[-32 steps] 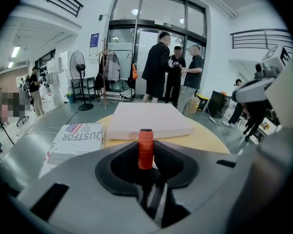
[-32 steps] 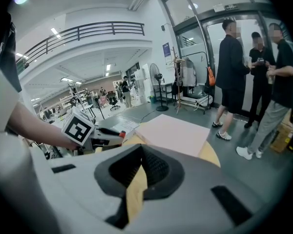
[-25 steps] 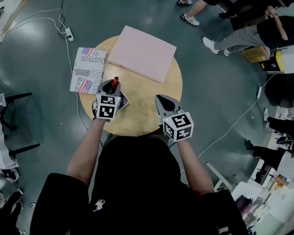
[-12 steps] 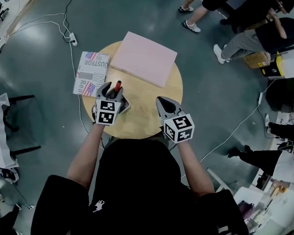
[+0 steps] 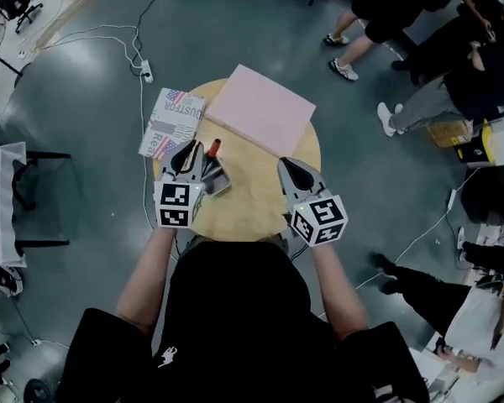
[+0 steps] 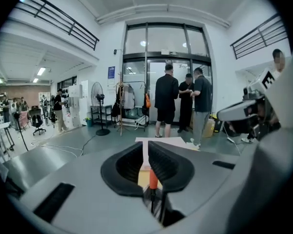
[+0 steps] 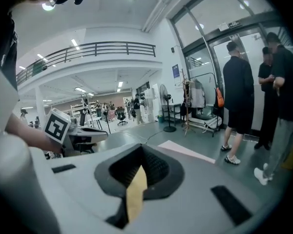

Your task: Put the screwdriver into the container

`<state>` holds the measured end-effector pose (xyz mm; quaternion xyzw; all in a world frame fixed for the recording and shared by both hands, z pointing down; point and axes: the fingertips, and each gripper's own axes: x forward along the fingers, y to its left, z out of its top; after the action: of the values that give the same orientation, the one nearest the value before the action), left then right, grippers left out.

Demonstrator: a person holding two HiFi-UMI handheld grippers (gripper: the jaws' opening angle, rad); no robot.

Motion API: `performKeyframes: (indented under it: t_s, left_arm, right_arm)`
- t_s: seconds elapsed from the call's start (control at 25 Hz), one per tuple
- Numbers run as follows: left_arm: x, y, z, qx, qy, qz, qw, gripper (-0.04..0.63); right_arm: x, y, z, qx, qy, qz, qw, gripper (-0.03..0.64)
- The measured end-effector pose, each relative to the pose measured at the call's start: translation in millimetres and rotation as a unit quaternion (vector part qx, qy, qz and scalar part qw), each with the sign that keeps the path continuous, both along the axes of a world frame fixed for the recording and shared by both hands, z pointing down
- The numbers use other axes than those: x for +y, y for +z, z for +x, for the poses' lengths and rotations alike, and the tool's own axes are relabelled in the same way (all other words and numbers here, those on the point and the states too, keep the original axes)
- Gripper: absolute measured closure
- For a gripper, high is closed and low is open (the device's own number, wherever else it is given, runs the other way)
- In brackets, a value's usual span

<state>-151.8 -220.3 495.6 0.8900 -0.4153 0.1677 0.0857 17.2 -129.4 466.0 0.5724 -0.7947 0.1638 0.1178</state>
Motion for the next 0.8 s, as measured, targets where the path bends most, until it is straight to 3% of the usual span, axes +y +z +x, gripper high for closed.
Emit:
performKeyframes:
  t_s: [0.12, 0.44, 0.8]
  left_arm:
    - [10.6, -24.9, -7.7, 0.007, -0.029, 0.025, 0.9992, 0.590]
    - [52.3, -67.8, -14.3, 0.022, -0.108, 0.048, 0.9928, 0.592]
    - [97.1, -94.0, -7.1, 0.026, -0.170, 0.080, 0.9820, 0.592]
  right_arm:
    - [-1.7, -15.6, -1.7, -0.005, -0.029, 0.018, 0.999, 0.615]
    - [3.4, -57.8, 5.2, -0.041, -0.099, 0.048, 0.993, 0.615]
    - [21.0, -75.5, 27.7, -0.056, -0.140, 0.069, 0.986, 0.615]
